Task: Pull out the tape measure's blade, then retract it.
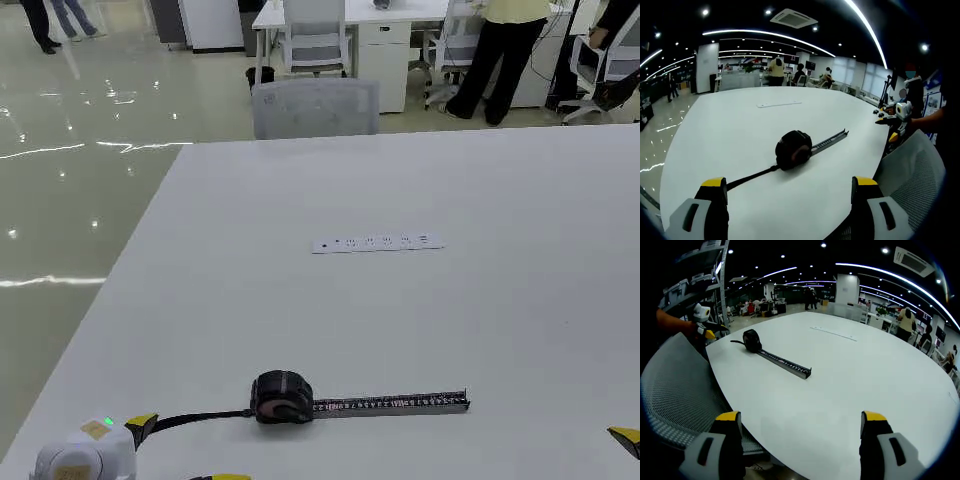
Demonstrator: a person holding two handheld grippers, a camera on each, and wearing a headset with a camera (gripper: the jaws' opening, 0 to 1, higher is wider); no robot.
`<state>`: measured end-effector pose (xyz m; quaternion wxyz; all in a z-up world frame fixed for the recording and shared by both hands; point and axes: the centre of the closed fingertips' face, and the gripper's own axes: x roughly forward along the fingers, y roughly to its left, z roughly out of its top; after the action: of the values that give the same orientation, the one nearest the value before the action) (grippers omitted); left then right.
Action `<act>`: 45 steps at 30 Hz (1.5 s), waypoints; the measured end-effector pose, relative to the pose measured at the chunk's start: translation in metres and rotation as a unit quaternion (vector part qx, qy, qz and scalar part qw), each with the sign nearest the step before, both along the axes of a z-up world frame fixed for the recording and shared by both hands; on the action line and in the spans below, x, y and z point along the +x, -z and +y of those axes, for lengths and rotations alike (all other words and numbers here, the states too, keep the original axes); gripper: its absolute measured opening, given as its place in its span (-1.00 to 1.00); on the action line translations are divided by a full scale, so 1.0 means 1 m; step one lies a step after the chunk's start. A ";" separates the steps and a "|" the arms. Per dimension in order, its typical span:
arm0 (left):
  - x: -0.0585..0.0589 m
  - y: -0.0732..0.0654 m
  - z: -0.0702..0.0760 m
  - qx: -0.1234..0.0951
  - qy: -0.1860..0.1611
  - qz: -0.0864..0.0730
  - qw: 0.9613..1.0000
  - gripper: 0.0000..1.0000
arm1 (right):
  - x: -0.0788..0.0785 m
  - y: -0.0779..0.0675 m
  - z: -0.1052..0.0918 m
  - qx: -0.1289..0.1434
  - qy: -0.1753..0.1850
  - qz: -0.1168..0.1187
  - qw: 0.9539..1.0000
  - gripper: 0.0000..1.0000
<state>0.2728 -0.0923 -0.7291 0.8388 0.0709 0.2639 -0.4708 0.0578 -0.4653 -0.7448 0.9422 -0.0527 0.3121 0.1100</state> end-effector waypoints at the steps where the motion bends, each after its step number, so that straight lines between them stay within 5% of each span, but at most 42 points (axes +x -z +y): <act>1: -0.001 0.000 -0.001 0.000 0.001 0.000 1.000 1.00 | -0.001 0.001 -0.001 0.000 0.000 0.001 1.000 1.00; 14: -0.005 -0.001 -0.009 -0.004 0.000 -0.002 1.000 1.00 | -0.003 0.002 0.000 -0.022 -0.019 0.009 1.000 1.00; 28: -0.011 -0.016 -0.047 -0.007 0.013 0.001 1.000 1.00 | 0.024 -0.007 0.002 -0.052 -0.082 0.024 0.995 0.99; 35: -0.004 -0.006 -0.061 0.013 -0.014 0.005 1.000 1.00 | 0.034 -0.006 0.004 -0.059 -0.119 0.045 0.990 0.95; 43: -0.012 0.001 -0.082 0.028 -0.004 0.004 1.000 1.00 | 0.043 -0.005 0.002 -0.071 -0.141 0.057 0.986 0.94; 45: -0.014 0.004 -0.086 0.021 -0.014 0.018 1.000 1.00 | 0.045 -0.004 0.001 -0.073 -0.146 0.062 0.985 0.94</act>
<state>0.2591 -0.1784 -0.7329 0.8388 0.0762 0.2894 -0.4549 0.1025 -0.4642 -0.7412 0.8884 -0.1591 0.3664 0.2262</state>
